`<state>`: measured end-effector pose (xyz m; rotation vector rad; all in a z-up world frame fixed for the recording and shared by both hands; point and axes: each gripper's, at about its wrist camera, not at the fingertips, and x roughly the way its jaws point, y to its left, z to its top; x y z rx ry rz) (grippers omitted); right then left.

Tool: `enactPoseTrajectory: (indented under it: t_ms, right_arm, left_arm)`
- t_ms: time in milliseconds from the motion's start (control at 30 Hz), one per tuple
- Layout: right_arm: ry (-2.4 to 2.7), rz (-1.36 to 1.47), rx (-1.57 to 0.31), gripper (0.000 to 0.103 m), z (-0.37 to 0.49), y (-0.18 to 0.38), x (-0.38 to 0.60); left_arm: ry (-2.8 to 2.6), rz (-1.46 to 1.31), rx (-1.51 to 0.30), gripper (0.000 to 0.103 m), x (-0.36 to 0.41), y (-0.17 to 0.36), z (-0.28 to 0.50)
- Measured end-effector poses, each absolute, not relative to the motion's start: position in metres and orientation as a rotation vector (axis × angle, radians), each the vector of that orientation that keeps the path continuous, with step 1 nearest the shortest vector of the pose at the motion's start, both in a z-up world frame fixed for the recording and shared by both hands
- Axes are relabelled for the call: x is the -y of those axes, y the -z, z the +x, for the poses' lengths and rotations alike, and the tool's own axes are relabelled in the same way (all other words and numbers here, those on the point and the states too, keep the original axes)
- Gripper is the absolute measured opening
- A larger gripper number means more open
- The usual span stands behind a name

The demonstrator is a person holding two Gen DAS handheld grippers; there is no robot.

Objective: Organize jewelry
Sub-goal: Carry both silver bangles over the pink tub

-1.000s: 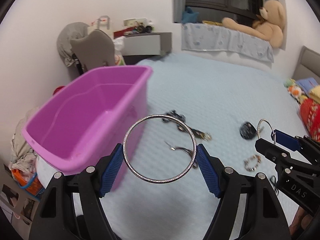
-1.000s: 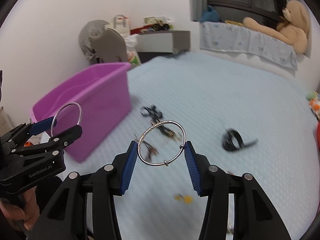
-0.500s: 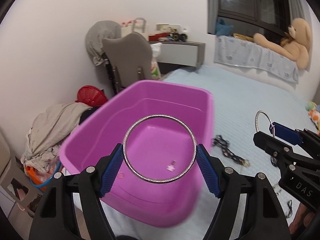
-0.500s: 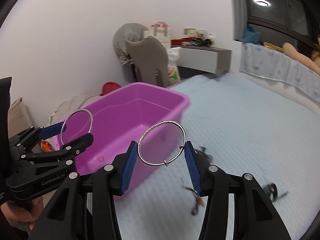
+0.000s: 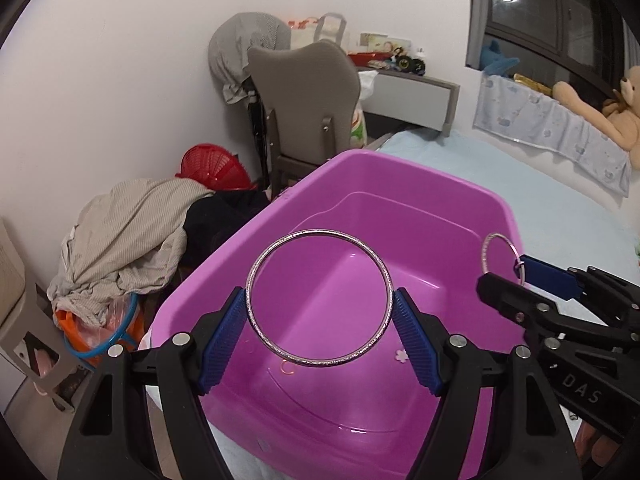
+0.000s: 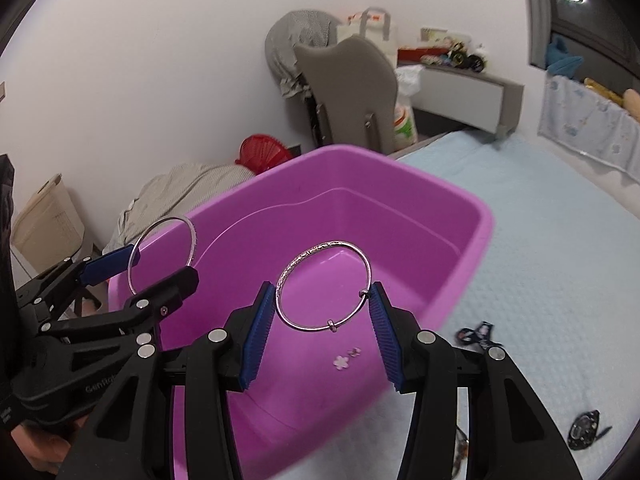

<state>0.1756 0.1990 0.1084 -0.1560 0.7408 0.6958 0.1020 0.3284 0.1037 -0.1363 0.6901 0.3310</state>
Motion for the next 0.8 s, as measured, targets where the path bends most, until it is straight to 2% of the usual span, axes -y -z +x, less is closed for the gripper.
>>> enactPoseTrajectory:
  t_ms: [633, 800]
  right_arm:
    - [-0.665, -0.195, -0.906, 0.047, 0.221, -0.07, -0.234]
    - [-0.656, -0.195, -0.915, 0.048, 0.22, -0.069, -0.232]
  left_arm:
    - [-0.374, -0.173, -0.822, 0.072, -0.355, -0.073, 0.132]
    - [-0.388, -0.175, -0.84, 0.076, -0.357, -0.072, 0.132]
